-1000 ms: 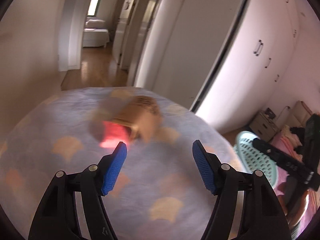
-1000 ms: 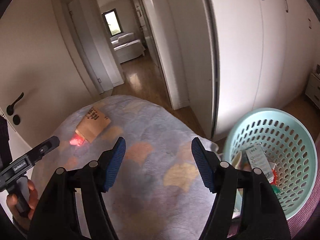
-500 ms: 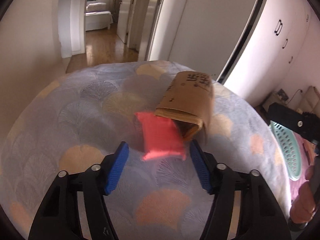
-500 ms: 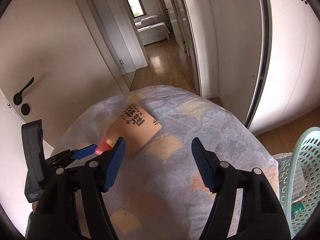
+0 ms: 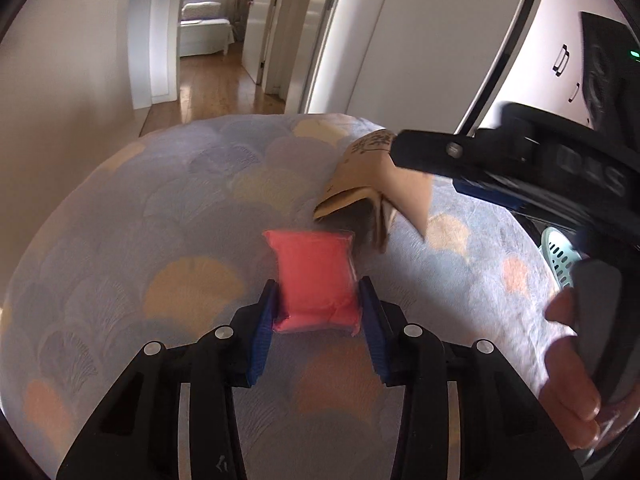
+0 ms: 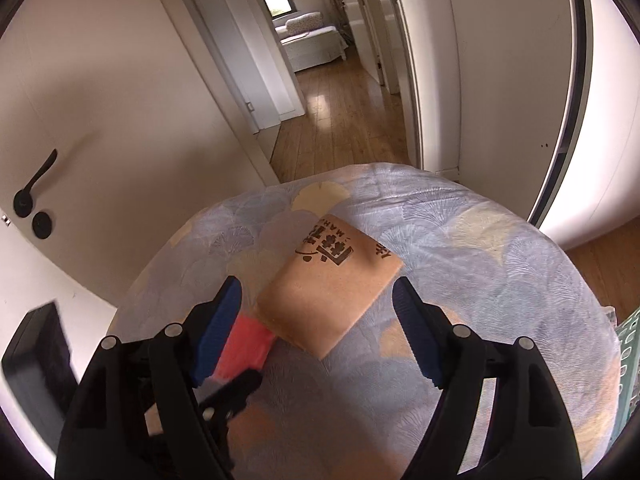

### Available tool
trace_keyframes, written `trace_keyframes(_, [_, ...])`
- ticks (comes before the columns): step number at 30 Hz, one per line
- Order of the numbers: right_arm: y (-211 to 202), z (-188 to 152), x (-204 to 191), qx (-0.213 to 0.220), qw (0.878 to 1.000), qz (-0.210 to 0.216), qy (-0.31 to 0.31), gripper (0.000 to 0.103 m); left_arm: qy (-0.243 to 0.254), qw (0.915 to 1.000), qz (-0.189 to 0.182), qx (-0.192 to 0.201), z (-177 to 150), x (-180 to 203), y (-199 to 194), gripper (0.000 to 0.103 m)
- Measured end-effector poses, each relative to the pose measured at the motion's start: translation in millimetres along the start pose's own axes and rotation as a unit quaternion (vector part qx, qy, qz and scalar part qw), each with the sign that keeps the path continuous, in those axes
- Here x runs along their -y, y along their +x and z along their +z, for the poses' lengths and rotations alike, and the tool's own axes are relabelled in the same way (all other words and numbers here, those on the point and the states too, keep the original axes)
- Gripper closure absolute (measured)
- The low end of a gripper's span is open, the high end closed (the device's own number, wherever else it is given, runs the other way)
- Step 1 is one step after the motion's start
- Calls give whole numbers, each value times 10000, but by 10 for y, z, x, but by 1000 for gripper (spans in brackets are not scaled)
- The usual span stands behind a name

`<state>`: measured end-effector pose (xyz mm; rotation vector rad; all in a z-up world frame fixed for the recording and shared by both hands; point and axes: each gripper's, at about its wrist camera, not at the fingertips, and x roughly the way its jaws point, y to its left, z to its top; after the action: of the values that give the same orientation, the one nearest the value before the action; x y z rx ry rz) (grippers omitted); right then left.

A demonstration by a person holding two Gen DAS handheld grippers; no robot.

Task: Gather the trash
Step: 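Grasp the red packet with the left gripper while the right grasps the brown paper bag, then carry the red packet and paper bag to the basket and release both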

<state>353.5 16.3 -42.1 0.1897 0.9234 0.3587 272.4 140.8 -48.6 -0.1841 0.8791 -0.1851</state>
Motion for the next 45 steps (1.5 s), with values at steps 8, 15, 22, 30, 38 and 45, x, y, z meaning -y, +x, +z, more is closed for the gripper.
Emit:
trace_keyframes(8, [326,1,-139,-179,9991,-355,133,29,-476,9985,216,166,-225,-278,-218,64])
trace_keyframes(15, [460,-77,-152,-170,9977,-643,93,32,-426,9982,215,357,-284,-293,-246,64])
trace_keyframes(22, [294,-170,-161,-12,9978,-659,-115,61,-553,9977,46,391,-315,-379,-273,64])
trace_keyframes(30, [-97,-375,-69,247,9987,-372,-240,80,-359,9985,4,422,-334,-215,-284,64])
trace_keyframes(38, [-718,-596,255,548,9976,-369,-188,80,117,9979,-294,562,-355,308,-439,64])
trace_keyframes(45, [-1275,-829,703,848,9924,-891,-48,80,551,9936,-641,751,-377,932,-580,64])
